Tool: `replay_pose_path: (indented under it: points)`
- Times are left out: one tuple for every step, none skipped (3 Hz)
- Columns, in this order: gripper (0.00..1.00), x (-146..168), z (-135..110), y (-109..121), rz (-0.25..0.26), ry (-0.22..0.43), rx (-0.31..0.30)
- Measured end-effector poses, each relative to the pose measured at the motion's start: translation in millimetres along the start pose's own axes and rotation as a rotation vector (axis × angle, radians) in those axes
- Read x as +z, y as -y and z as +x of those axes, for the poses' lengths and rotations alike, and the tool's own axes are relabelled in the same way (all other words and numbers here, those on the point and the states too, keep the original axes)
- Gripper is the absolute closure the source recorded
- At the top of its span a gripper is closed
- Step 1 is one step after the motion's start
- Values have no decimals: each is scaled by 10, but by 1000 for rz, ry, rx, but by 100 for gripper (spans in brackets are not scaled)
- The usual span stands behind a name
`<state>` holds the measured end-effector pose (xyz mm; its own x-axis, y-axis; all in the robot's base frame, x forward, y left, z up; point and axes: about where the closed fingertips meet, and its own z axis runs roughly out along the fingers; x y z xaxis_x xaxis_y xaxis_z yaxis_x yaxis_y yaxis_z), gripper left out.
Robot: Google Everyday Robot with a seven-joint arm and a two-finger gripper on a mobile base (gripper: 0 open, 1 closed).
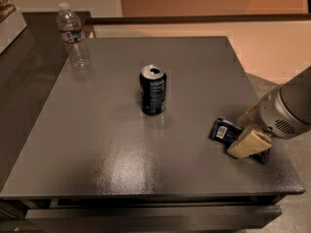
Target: Move rxbar blueberry near pepsi can
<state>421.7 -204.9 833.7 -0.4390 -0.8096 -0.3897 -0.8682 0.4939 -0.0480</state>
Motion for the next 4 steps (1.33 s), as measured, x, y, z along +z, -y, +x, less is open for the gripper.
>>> replay_pose_path:
  points:
    - [65,-21,16,12,-7,14,10]
    - [88,-20,18,5,-11,20,13]
    - [100,-48,-60,5,-10,33,1]
    - [100,-106,-266,51,-4,54,-37]
